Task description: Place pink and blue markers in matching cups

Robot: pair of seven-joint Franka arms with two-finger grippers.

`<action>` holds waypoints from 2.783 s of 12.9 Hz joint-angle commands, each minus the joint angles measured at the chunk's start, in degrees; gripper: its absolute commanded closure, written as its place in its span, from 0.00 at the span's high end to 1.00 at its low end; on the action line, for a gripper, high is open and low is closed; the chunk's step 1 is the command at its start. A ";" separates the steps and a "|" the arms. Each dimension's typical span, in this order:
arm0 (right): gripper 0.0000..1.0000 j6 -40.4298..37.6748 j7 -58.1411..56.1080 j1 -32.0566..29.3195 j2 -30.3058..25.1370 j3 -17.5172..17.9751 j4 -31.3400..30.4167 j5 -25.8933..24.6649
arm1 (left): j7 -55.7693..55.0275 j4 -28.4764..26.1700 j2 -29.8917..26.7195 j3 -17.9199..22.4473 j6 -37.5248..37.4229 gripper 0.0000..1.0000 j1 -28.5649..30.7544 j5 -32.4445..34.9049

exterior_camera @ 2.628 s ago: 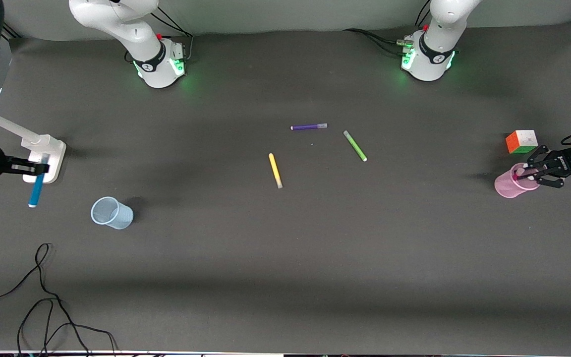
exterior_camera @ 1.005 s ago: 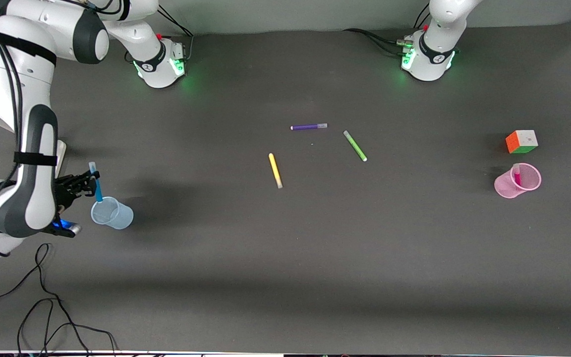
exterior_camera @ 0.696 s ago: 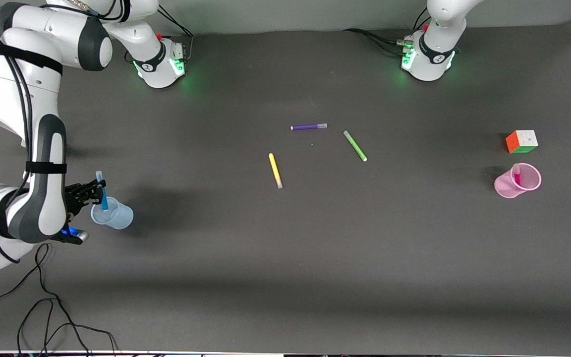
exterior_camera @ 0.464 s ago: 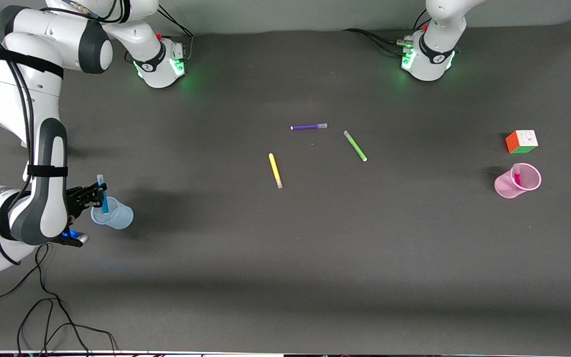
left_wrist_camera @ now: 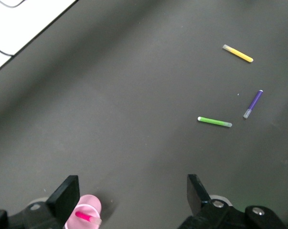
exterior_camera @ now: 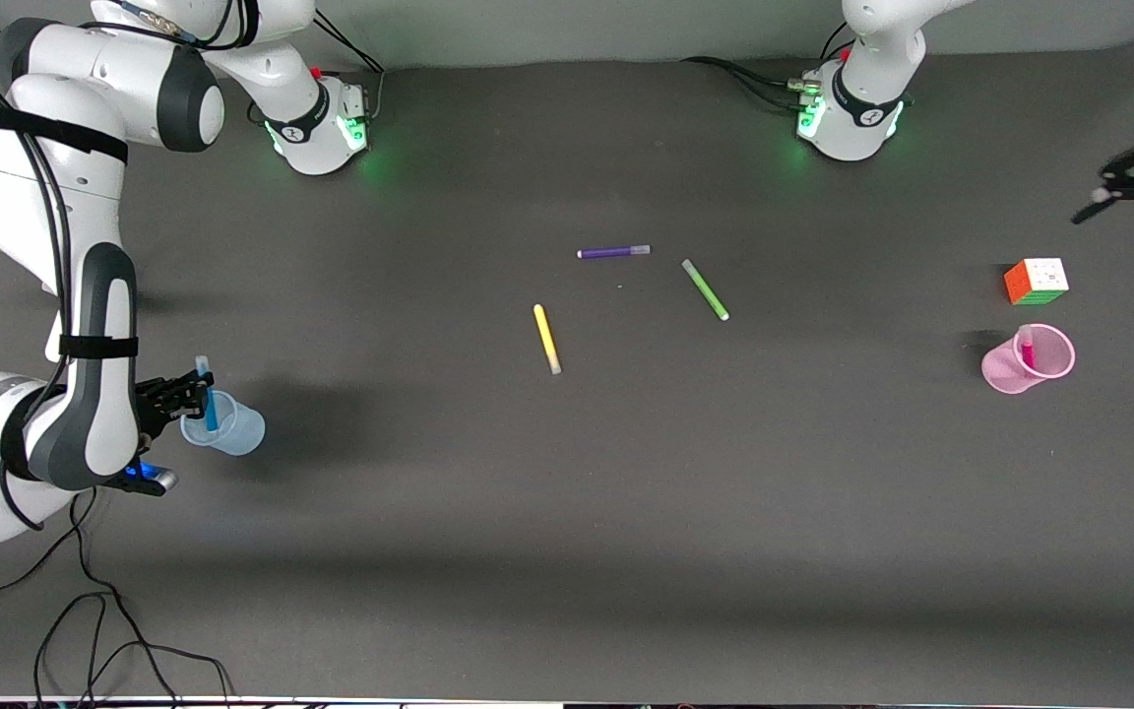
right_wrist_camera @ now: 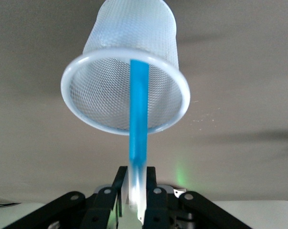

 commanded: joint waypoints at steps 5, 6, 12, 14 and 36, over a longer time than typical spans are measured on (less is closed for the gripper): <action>0.60 0.31 -0.67 -0.84 1.14 0.27 2.22 1.21 | -30.69 1.83 -1.45 -13.04 0.09 1.00 -0.36 10.16; 0.97 0.22 -0.32 -0.67 0.44 0.18 2.22 1.13 | -35.35 1.83 -1.45 -14.18 -0.09 1.00 -0.36 10.35; 1.00 0.31 3.18 4.07 -12.20 -0.61 2.58 -3.78 | -53.49 1.13 1.62 -16.31 -0.71 1.00 -1.41 13.42; 1.00 1.80 5.64 5.13 -17.03 -0.70 2.05 -4.41 | -53.50 1.13 3.28 -16.57 -0.62 1.00 -2.28 15.18; 1.00 25.62 8.30 -13.22 -49.83 26.10 -27.83 -14.78 | -52.98 0.78 7.96 -16.04 -1.32 1.00 -5.63 21.33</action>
